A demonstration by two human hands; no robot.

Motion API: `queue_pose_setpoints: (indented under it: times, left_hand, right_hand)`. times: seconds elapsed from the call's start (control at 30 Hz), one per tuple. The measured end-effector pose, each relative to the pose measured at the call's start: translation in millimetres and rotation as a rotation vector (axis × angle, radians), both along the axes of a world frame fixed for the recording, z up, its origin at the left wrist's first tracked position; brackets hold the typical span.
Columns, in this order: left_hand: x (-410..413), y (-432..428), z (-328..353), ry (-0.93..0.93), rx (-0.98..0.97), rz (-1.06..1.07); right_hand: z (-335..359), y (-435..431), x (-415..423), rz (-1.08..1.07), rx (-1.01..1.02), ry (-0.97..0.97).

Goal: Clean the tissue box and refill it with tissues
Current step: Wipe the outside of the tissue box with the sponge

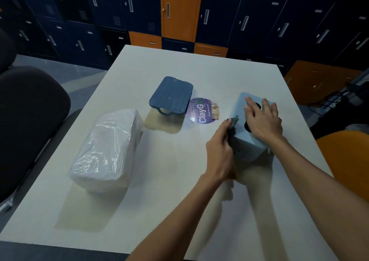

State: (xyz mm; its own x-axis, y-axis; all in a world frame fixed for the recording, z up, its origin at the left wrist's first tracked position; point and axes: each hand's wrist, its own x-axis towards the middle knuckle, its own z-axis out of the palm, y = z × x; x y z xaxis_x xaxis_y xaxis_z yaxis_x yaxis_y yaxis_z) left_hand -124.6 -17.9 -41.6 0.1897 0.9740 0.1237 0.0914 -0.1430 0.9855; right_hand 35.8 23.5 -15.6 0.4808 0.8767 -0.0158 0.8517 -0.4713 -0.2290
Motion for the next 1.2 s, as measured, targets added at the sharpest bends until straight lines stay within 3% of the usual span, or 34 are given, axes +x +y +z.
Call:
queue_pose_setpoints:
  times: [0.2,0.3,0.47,0.53,0.63,0.7,0.87,1.0,1.1,1.2]
  left_hand:
    - [-27,-18,-34,0.309,0.392,-0.218]
    - [-42,-17,-48,0.338,0.418,-0.274]
    - [-46,-6,-25,0.010,-0.035,0.093]
    - [-48,15,-23,-0.087,-0.369,0.190]
    - [-54,35,-11,-0.537,-1.014,0.162]
    - [-57,36,0,-0.679,-1.111,0.056]
    - [-55,36,1,-0.640,-1.115,-0.012]
    - [-48,48,-5,-0.428,-0.996,0.020]
    - [-35,56,-4,-0.294,-0.799,-0.010]
    - [-13,59,-5,-0.213,-0.602,-0.081]
  right_hand:
    - [-2,-2,0,0.000,0.009,0.011]
    - [0,-1,-2,-0.022,0.018,0.036]
    - [8,0,-8,-0.085,-0.051,-0.013]
    - [18,5,-2,-0.063,-0.049,-0.137]
    - [24,5,14,0.261,-0.023,-0.189]
    - [19,0,18,0.427,-0.060,-0.171]
    - [9,-6,21,0.228,-0.025,-0.090]
    - [12,-6,24,0.069,-0.042,-0.183]
    - [14,-5,34,0.184,-0.015,-0.244]
    - [9,-5,34,0.240,-0.057,-0.096]
